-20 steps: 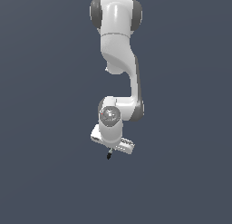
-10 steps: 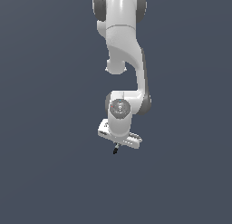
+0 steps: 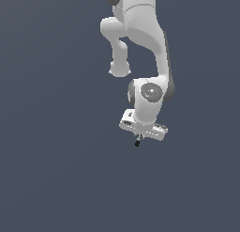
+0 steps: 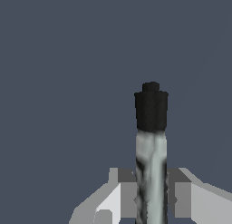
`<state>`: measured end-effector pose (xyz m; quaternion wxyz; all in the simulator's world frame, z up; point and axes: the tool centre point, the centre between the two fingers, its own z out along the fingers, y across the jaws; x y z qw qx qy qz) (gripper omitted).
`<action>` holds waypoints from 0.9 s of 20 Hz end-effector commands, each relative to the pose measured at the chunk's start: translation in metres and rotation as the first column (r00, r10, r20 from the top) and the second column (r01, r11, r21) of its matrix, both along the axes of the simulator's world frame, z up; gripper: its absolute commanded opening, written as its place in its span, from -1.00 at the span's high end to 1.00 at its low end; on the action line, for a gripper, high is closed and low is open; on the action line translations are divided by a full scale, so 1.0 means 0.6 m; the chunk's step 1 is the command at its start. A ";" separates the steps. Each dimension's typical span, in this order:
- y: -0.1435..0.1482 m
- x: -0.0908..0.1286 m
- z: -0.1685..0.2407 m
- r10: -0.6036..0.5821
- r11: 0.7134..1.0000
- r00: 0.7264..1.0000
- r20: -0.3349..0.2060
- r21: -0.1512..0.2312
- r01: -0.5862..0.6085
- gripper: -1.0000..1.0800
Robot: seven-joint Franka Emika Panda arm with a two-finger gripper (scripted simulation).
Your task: Pick up the object and move it to a goal position.
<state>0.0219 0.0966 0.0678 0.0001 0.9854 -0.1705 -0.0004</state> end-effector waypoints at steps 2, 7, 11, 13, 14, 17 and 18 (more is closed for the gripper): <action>0.057 -0.031 0.028 0.001 1.000 1.000 0.001 0.000 -0.001 1.00; 0.131 -0.069 0.065 0.001 1.000 1.000 0.001 0.000 -0.001 1.00; 0.180 -0.094 0.090 0.000 1.000 1.000 0.001 0.000 0.000 1.00; 0.199 -0.103 0.099 0.000 1.000 1.000 0.001 0.000 0.000 1.00; 0.206 -0.106 0.103 0.000 1.000 1.000 0.001 0.000 0.000 1.00; 0.223 -0.113 0.111 0.000 1.000 1.000 0.001 0.000 0.000 1.00; 0.227 -0.115 0.113 0.000 1.000 1.000 0.001 0.000 0.000 1.00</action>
